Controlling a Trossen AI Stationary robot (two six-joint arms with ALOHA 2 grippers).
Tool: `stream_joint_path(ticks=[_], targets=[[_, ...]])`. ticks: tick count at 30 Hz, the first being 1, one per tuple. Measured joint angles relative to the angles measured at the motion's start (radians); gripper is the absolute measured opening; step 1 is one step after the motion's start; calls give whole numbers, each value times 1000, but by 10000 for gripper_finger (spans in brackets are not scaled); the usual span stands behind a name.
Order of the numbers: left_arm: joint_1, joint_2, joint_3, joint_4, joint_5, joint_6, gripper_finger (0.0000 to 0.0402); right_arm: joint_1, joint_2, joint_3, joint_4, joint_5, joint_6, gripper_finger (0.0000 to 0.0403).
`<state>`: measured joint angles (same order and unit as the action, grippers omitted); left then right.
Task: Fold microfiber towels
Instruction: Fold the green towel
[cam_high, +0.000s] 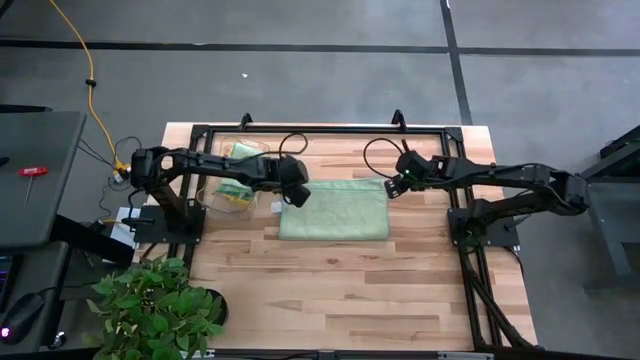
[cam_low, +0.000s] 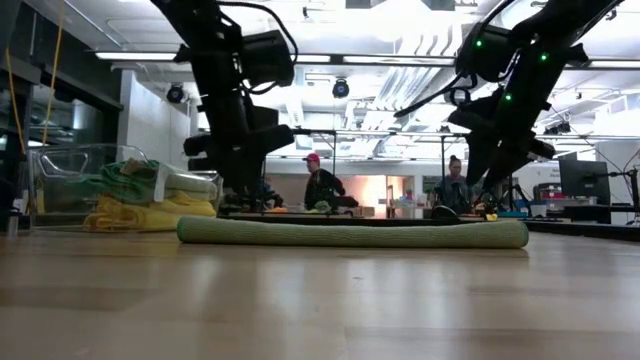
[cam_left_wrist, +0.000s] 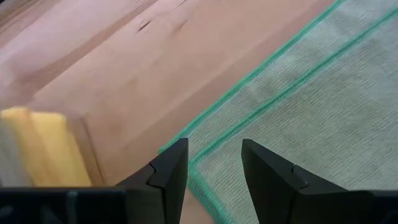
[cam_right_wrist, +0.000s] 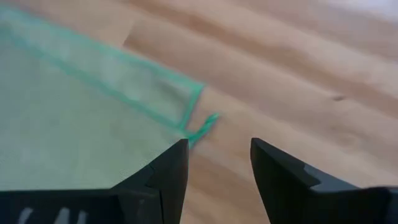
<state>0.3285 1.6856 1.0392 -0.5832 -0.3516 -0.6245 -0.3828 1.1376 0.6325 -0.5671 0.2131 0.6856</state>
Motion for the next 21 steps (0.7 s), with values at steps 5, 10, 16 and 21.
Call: stream_joint_path(ticks=[5, 10, 16, 21], targets=[[20, 10, 33, 4, 61, 9, 141, -33, 3, 0, 13, -185, -78, 165], [-13, 9, 48, 71, 159, 80, 141, -36, 22, 0, 71, -328, -138, 165], [-92, 5, 48, 270, 209, 222, 141, -36, 81, 0, 126, -338, -152, 165], [-152, 5, 48, 439, 209, 244, 141, -49, 147, 0, 209, -389, -154, 165]])
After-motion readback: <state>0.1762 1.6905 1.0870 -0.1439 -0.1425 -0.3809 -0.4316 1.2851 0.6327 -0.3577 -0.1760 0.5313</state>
